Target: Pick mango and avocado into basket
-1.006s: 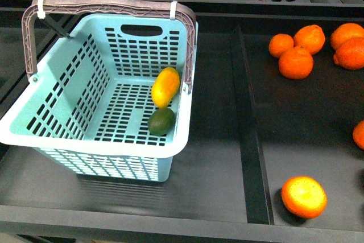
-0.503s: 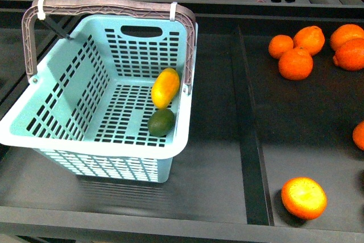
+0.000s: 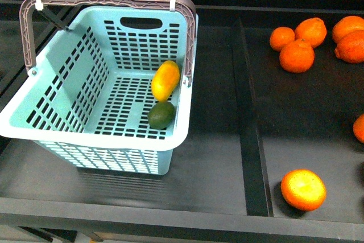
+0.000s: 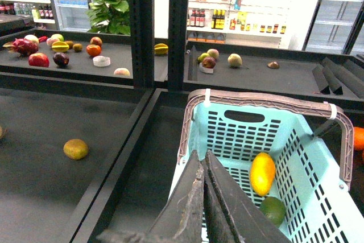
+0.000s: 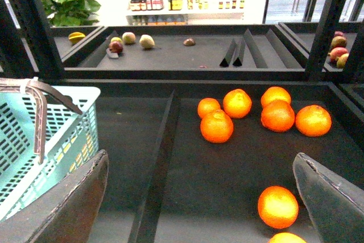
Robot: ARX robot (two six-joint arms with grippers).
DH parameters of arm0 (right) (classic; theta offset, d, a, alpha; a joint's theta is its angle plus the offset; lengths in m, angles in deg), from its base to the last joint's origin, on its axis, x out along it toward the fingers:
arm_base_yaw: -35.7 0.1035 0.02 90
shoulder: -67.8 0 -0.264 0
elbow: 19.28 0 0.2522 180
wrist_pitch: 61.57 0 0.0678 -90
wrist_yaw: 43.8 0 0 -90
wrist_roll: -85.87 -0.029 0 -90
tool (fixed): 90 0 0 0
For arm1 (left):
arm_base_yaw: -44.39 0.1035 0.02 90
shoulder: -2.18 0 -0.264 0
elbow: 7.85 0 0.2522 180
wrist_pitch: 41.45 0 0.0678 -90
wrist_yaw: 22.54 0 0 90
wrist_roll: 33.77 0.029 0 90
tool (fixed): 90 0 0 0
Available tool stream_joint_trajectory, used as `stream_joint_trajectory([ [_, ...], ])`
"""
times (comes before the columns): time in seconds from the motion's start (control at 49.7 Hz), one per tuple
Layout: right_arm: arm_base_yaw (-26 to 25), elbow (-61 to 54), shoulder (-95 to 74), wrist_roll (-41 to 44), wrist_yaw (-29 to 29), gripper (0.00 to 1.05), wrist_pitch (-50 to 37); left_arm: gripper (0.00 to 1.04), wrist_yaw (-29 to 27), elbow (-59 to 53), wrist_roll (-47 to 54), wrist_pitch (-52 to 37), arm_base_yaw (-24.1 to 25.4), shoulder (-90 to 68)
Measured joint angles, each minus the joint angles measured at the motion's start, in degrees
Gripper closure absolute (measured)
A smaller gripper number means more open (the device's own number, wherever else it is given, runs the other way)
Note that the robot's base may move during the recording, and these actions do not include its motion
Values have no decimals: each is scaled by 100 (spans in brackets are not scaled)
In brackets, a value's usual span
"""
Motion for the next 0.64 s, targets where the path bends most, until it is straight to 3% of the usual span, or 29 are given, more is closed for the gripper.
stream_joint_trajectory([
  [0.08,0,0,0,0,0,9,0,102,0,0,-4,0,0,0],
  [0.181,0,0,0,0,0,9,0,85,0,0,-2,0,0,0],
  [0.463,0,0,0,0,0,9,0,10,0,0,-2,0,0,0],
  [0.644,0,0,0,0,0,9,0,9,0,0,4,0,0,0],
])
